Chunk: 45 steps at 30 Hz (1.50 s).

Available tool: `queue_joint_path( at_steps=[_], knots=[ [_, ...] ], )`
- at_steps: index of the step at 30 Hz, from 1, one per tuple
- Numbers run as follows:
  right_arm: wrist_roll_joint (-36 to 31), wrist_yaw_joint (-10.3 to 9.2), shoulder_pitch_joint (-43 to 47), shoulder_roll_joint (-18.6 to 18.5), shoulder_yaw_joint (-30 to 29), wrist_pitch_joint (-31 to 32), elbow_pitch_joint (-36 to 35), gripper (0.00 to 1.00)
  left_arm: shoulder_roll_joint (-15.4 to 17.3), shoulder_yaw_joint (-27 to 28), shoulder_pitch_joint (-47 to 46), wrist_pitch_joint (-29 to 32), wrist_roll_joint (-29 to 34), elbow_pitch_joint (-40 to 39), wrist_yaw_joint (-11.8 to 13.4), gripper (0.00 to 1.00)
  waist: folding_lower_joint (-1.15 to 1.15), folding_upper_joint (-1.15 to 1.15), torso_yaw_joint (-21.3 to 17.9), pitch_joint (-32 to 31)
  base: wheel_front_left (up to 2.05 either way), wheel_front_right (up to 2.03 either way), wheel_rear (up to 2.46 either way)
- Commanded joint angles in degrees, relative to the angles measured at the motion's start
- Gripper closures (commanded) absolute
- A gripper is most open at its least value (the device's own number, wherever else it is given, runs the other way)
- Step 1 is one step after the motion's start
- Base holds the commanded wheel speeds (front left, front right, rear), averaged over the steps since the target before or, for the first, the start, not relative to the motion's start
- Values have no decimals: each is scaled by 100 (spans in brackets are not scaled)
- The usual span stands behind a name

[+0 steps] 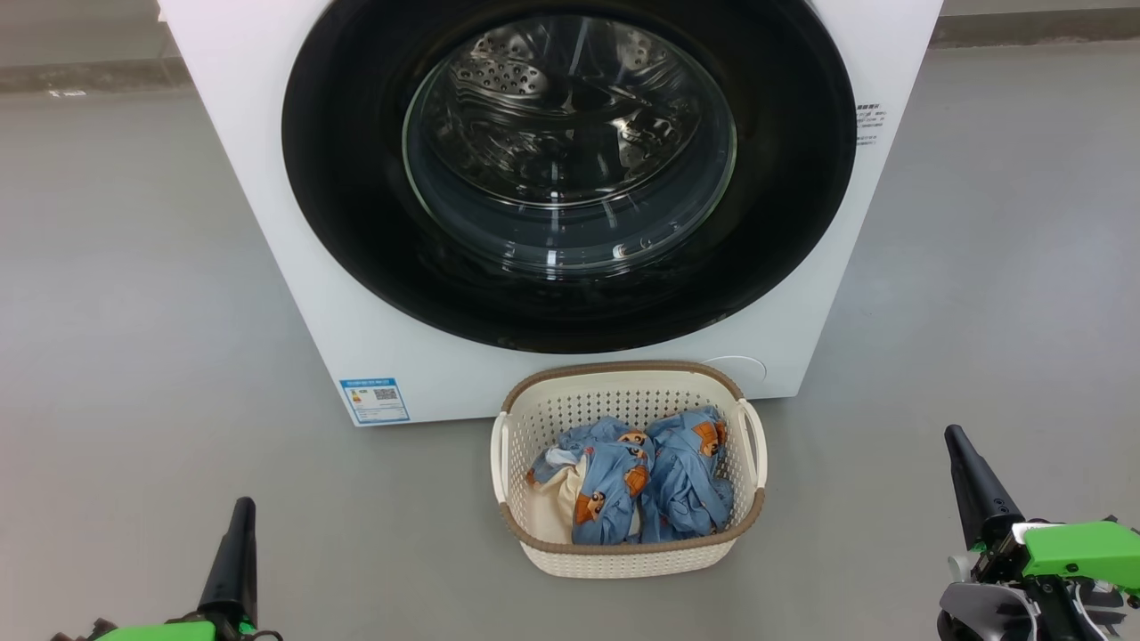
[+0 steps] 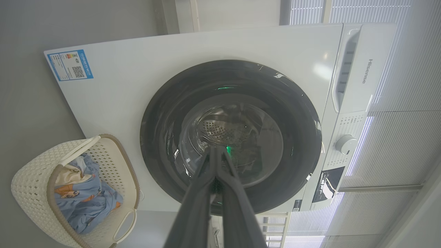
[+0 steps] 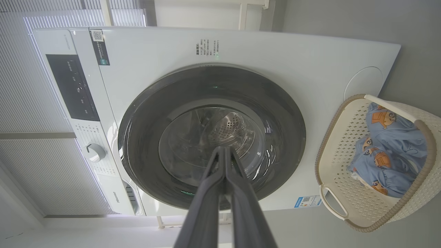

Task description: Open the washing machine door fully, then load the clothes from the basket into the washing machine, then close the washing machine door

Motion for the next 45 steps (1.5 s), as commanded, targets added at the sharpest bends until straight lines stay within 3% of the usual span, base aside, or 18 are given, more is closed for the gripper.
queue_joint_path(
  at_steps=[1, 44, 45],
  knots=[
    [-30, 28, -234, -25, 80, 33, -145, 100, 89, 185, -274, 36, 55, -100, -4, 100, 0, 0, 0, 0, 0, 0, 0],
    [-50, 28, -236, -8, 57, 52, -144, 100, 66, 217, -276, 62, 82, -98, -4, 100, 0, 0, 0, 0, 0, 0, 0],
    [-3, 0, 0, 23, -69, 7, 1, 0, -17, 39, -1, 13, 32, -1, 0, 0, 0, 0, 0, 0, 0, 0, 0]
  ],
)
